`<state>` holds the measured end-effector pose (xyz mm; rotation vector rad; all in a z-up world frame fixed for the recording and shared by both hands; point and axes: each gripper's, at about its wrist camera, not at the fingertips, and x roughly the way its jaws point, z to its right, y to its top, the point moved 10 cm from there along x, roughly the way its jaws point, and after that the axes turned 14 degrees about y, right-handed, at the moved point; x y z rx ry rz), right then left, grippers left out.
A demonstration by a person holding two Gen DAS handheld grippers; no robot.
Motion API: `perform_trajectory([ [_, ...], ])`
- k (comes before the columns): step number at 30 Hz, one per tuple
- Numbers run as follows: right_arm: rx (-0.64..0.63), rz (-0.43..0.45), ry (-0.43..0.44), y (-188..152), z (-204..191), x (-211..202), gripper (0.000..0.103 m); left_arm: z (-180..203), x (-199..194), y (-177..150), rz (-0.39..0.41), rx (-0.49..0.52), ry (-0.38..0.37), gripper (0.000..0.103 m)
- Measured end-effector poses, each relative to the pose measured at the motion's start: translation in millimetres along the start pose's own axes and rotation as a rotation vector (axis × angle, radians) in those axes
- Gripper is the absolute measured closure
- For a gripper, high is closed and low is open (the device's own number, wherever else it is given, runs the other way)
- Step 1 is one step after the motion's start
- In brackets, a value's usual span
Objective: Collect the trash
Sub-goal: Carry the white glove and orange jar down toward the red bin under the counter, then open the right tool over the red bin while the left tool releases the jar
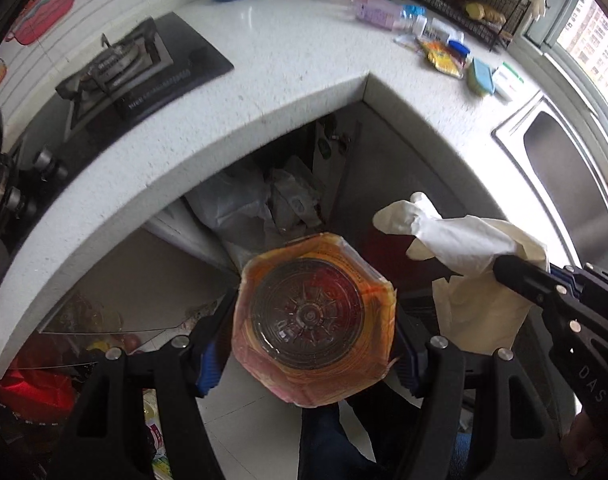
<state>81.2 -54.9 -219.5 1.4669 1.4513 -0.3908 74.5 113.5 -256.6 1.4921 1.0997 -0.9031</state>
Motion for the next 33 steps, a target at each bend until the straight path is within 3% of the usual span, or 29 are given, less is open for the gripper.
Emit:
perform_trajectory([
  [7,0.115,-0.039,-0.073,-39.4,34.5,67.2,0.098,16.2,93.6,-23.1,-0.055,0.074,-0.055,0.037],
  [12,0.177,-0.03,-0.18,-68.4,78.3,118.9,0.098,38.0,163.9,-42.5,-0.093,0.136,-0.087,0.037],
  [19,0.275,0.008,-0.265,-95.1,129.8,152.1,0.098,84.7,235.3,-51.4,-0.116,0.188,-0.151,0.037],
  [26,0.333,0.042,-0.312,-108.1,149.9,156.8,0.098,126.6,266.3,-56.1,-0.12,0.26,-0.231,0.037],
  [28,0.344,0.043,-0.319,-111.7,154.1,154.5,0.098,131.8,270.5,-55.6,-0.114,0.276,-0.226,0.036],
  [30,0.355,0.039,-0.336,-121.9,158.7,151.1,0.098,132.8,270.7,-55.6,-0.107,0.292,-0.201,0.027],
  [33,0.366,0.031,-0.344,-124.0,160.0,151.7,0.098,134.9,261.6,-55.4,-0.082,0.318,-0.203,0.027],
])
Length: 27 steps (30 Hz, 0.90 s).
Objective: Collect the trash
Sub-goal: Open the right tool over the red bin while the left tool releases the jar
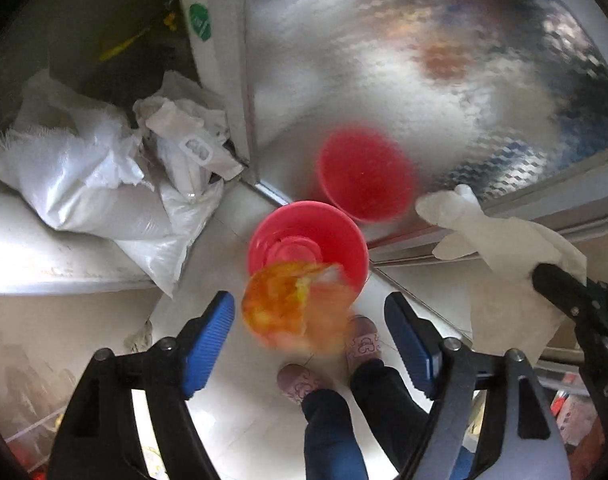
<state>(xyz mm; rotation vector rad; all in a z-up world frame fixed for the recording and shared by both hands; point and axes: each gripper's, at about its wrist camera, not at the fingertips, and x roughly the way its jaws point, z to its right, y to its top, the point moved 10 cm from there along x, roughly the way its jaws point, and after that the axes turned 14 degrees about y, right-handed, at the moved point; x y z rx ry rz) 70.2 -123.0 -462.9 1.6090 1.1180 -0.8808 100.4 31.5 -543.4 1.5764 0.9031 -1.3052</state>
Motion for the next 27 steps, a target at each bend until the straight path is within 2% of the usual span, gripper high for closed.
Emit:
perform_trajectory([
  [4,-0.005,-0.004,0.003,0.8,0.6,1.1,0.098,-4.2,-6.6,-0.1,0.009,0.005,0.009,0.027],
  [8,-0.012,-0.019,0.03,-0.3,-4.3,2.6,0.098,-17.5,-9.1,-2.6,0.012,-0.049,0.02,0.027],
  [11,-0.037,-0.027,0.045,1.7,-10.7,5.6,0.098,-26.4,-9.7,-7.3,0.002,-0.066,0.018,0.02],
  [15,-0.057,-0.051,0.061,2.0,-18.2,15.2,0.098,-42.5,-9.5,-12.5,0.024,-0.085,0.069,0.014],
  [19,-0.072,-0.093,0.081,1.7,-24.6,31.0,0.098,-53.3,-7.3,-19.2,0.022,-0.113,0.046,0.008],
  [22,-0.109,-0.11,0.083,4.0,-29.6,44.3,0.098,-57.5,-5.8,-22.9,0.023,-0.126,0.036,0.007],
  [24,-0.133,-0.12,0.083,4.6,-30.5,50.1,0.098,-61.0,-3.8,-25.1,0.022,-0.135,0.046,0.0],
  [27,-0.155,-0.14,0.089,5.2,-31.0,64.7,0.098,-65.8,0.4,-26.4,0.018,-0.162,0.044,0.0],
])
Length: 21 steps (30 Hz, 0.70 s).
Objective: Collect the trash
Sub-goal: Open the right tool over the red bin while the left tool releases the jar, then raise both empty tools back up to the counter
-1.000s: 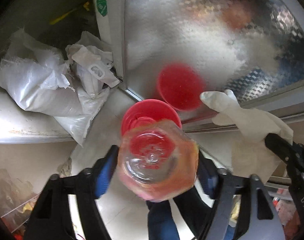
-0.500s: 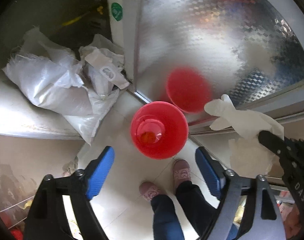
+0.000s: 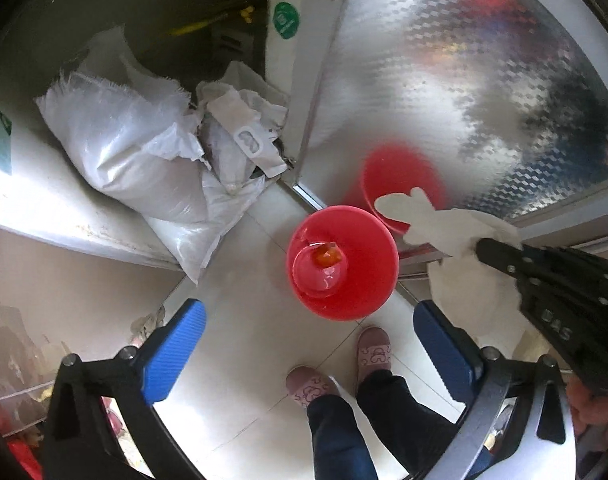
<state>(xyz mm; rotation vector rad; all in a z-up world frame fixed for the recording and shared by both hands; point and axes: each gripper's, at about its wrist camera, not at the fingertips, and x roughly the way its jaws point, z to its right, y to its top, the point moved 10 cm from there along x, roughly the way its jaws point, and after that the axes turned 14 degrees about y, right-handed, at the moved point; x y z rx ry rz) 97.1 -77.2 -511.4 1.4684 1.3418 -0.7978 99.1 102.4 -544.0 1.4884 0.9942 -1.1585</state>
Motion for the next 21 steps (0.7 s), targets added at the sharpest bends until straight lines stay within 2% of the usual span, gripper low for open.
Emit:
perform_trajectory([
  [9,-0.039,-0.034,-0.016,3.7,6.5,31.9,0.097,-10.2,19.4,-4.3,-0.046,-0.036,0.026,0.0],
  [10,-0.044,-0.037,-0.016,4.0,6.7,33.5,0.092,-11.9,19.1,-3.5,-0.041,-0.043,0.032,0.0],
  [12,-0.048,-0.05,-0.021,4.8,7.4,37.8,0.069,-12.7,17.6,-2.8,-0.035,-0.048,0.039,0.0],
  [14,-0.06,-0.035,-0.032,7.4,8.3,36.6,0.035,-14.6,16.7,-3.2,-0.031,-0.054,0.057,0.0],
  [16,-0.093,-0.01,-0.043,9.6,6.5,32.3,0.023,-15.6,14.4,-3.7,-0.028,-0.067,0.057,0.0],
  [21,-0.113,-0.03,-0.012,3.6,3.9,25.0,0.02,-13.4,-0.6,-6.5,-0.025,-0.099,0.014,0.0],
])
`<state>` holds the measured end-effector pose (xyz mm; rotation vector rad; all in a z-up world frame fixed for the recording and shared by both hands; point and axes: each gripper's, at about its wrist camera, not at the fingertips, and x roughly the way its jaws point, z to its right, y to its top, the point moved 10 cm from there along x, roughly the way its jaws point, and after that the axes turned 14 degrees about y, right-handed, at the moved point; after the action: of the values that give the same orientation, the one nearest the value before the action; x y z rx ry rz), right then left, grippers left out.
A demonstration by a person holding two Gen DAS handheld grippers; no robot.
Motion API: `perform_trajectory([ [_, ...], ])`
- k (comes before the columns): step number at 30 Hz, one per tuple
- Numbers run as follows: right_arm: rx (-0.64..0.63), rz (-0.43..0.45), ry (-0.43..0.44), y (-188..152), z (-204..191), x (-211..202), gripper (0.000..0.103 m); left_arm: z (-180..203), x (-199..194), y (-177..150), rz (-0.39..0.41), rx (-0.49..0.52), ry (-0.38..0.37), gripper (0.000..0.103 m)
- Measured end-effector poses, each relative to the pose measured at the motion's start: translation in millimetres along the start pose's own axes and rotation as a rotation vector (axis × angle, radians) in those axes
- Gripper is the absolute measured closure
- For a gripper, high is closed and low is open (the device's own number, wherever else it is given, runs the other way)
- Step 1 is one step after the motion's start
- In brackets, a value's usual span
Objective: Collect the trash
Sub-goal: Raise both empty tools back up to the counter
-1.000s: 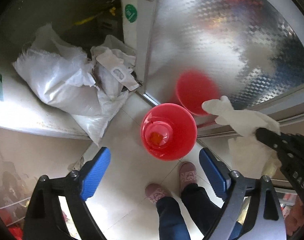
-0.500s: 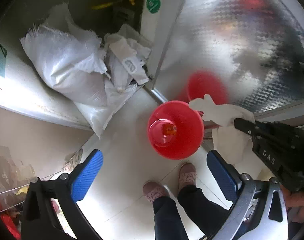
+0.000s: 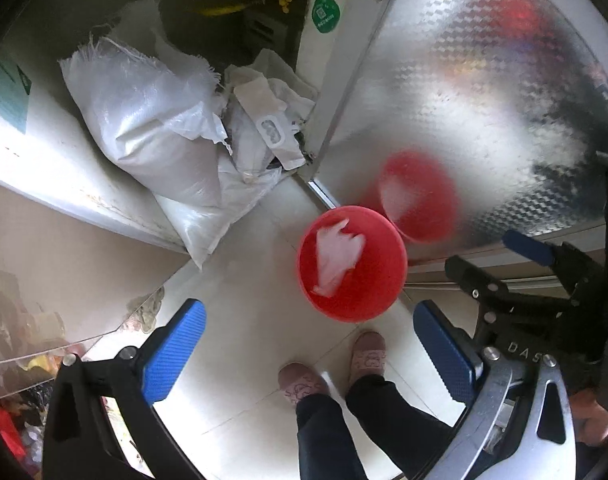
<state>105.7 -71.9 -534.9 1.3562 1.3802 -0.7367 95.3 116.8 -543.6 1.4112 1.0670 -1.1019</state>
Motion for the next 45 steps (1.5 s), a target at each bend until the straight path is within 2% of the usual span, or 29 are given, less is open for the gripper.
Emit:
perform_trajectory([
  [3,0.018,0.006,0.01,-1.1,-4.2,-17.9,0.016,-3.5,-19.3,-2.4,0.014,-0.012,0.003,0.0],
  [9,-0.003,0.086,0.005,10.6,-33.8,-91.1,0.013,-17.1,-102.9,-1.0,0.087,-0.036,-0.013,0.0],
  [17,-0.021,0.226,0.024,37.4,-80.0,-222.5,0.011,-32.5,-238.7,19.5,0.238,-0.004,-0.011,0.0],
  [23,-0.04,0.337,0.031,61.6,-95.0,-318.6,0.011,-27.2,-327.0,40.5,0.344,0.034,-0.032,0.0],
  [27,-0.061,0.458,-0.007,77.1,-96.2,-379.9,0.011,-14.4,-374.5,59.2,0.412,0.065,-0.058,0.0],
  [32,-0.131,0.515,-0.127,90.6,-85.7,-431.2,0.01,5.4,-414.8,92.4,0.513,0.128,-0.023,0.0],
  [36,-0.139,0.569,-0.222,104.4,-57.9,-454.5,0.01,29.8,-439.1,123.2,0.572,0.163,-0.048,0.0],
  [40,-0.147,0.584,-0.245,121.7,-30.7,-467.3,0.01,59.8,-451.2,153.6,0.606,0.195,-0.05,0.0],
  [43,-0.129,0.602,-0.225,135.5,-10.8,-479.3,0.01,83.3,-451.6,176.7,0.602,0.213,-0.064,0.0],
  [45,-0.107,0.601,-0.214,148.6,3.7,-482.7,0.006,97.4,-450.4,192.0,0.594,0.224,-0.073,0.0],
])
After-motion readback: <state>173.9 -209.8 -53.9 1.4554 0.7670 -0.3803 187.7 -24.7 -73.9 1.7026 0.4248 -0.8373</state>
